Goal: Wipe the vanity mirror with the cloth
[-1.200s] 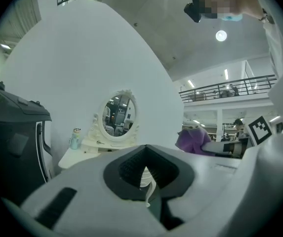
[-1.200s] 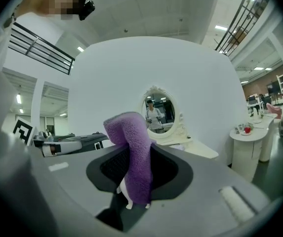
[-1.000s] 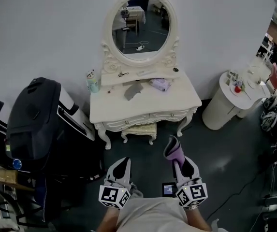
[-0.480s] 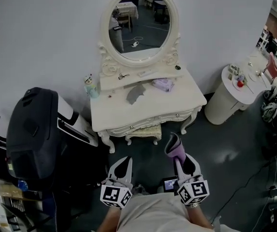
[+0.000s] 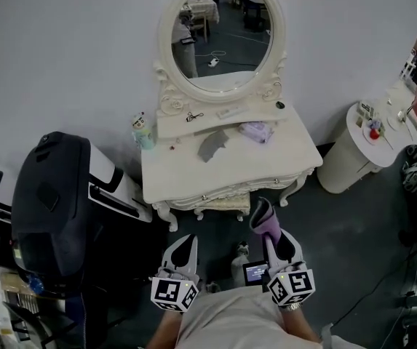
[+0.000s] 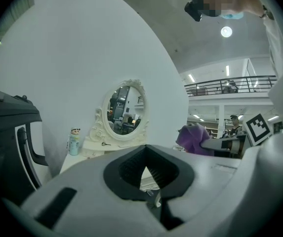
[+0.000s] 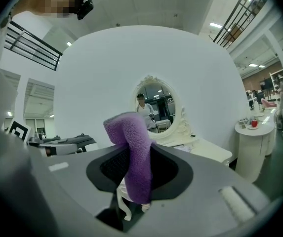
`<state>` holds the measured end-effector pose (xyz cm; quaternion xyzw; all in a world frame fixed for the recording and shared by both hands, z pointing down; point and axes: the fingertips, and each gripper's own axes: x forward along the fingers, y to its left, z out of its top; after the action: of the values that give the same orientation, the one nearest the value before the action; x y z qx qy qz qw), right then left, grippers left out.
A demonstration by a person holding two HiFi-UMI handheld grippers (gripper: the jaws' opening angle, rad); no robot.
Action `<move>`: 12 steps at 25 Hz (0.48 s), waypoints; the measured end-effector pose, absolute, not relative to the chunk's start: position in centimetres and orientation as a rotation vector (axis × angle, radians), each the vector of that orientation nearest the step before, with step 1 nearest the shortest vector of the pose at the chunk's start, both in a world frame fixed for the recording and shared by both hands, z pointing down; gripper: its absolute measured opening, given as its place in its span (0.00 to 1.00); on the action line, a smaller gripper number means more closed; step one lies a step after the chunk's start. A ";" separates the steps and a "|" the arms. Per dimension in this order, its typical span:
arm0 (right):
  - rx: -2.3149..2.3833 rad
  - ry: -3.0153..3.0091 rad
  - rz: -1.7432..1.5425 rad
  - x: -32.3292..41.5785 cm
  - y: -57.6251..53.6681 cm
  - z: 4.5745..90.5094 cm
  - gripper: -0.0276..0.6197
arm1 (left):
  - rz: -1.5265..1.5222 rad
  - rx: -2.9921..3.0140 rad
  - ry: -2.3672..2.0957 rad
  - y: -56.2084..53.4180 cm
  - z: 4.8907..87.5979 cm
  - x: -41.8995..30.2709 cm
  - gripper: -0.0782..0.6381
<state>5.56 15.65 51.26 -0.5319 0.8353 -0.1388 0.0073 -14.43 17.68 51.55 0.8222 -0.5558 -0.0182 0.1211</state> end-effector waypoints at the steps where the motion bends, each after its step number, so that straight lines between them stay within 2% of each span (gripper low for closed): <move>1: -1.655 2.618 -0.439 5.5 14.6 51.2 0.23 | -0.053 2.389 -1.637 16.9 51.6 -14.6 0.11; 12: -1.506 2.674 -0.427 7.1 -0.4 50.5 0.23 | -0.071 2.316 -1.773 4.3 50.2 -12.6 0.11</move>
<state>7.07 -0.44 50.52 -0.4858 0.8629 -0.1379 0.0215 -12.64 4.31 50.21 0.7889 -0.6038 -0.0241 0.1117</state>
